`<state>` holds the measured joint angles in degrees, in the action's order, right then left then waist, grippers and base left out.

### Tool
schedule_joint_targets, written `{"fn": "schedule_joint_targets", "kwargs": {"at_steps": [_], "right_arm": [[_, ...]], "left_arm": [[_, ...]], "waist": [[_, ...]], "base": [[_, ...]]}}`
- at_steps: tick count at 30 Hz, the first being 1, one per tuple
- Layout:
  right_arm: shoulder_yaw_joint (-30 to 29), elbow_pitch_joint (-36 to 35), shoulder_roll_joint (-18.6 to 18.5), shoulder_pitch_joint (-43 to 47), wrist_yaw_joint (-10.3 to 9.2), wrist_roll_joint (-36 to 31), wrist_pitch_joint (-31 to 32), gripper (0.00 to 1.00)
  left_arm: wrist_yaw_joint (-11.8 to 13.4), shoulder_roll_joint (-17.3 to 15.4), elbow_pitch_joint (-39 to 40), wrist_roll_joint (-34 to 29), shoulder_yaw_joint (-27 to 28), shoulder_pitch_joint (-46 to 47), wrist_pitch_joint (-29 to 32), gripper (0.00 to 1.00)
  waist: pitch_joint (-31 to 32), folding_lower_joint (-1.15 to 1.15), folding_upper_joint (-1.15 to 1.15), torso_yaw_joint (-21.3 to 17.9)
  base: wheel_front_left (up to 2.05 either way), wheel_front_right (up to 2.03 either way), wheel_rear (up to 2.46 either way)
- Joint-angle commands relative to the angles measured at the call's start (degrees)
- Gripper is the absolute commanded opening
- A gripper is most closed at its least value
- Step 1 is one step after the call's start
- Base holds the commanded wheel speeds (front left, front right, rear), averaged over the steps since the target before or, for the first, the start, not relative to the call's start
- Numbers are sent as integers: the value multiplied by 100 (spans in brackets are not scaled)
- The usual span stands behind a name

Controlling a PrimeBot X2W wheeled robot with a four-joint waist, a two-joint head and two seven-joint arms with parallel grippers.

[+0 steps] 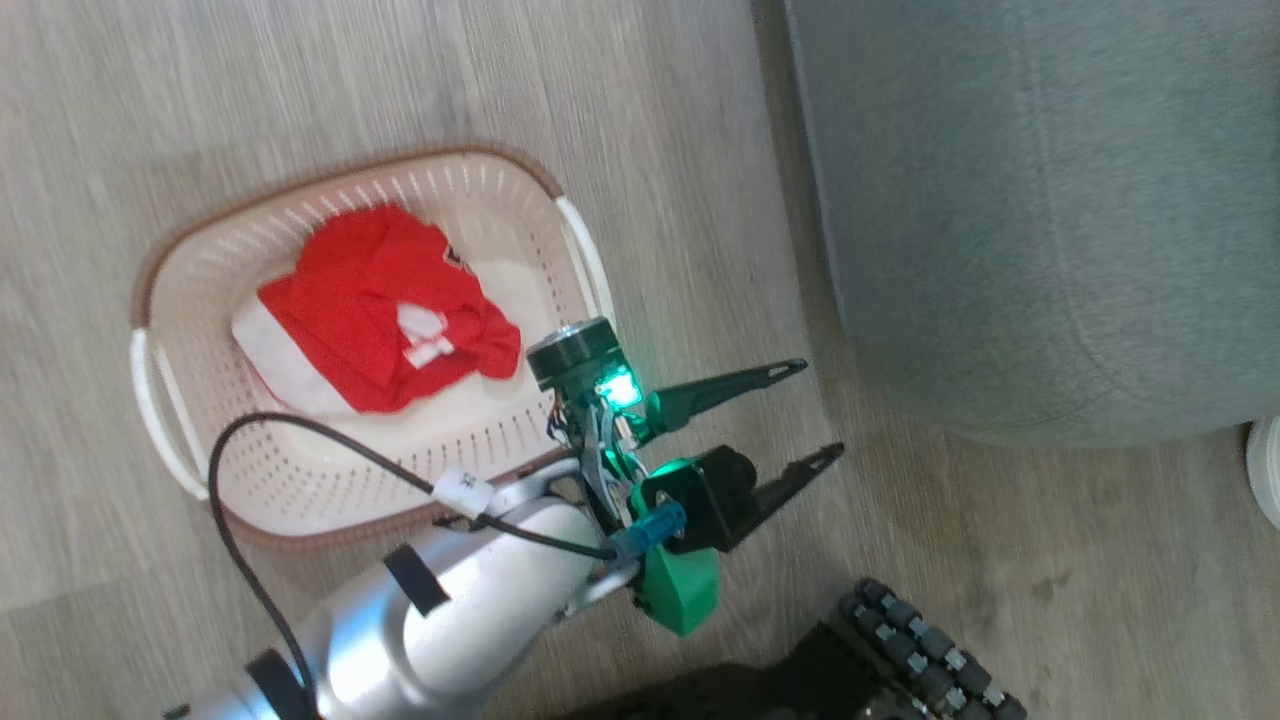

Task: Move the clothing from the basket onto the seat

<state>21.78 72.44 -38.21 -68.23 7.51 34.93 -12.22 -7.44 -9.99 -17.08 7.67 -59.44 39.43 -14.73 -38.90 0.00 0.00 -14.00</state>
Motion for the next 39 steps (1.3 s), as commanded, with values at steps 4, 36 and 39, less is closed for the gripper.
{"fn": "schedule_joint_targets", "kwargs": {"at_steps": [4, 36, 39], "right_arm": [[335, -174, -342, 395, -2, 124, 397, 100], [1560, -4278, -1445, 2281, -2, 3039, -258, 100], [1196, -4861, -1347, 2482, -2, 2927, -273, 100]], "left_arm": [[-4, 159, 259, 102, 175, -337, -27, 100], [-4, 504, 903, 49, 1683, -1884, -27, 100], [-4, 534, 996, -12, 2003, -2022, -27, 100]], "waist": [[532, 0, 0, -16], [2768, 0, 0, 453], [2883, 0, 0, 596]], "base": [[0, 0, 0], [0, 0, 0], [0, 0, 0]]}}
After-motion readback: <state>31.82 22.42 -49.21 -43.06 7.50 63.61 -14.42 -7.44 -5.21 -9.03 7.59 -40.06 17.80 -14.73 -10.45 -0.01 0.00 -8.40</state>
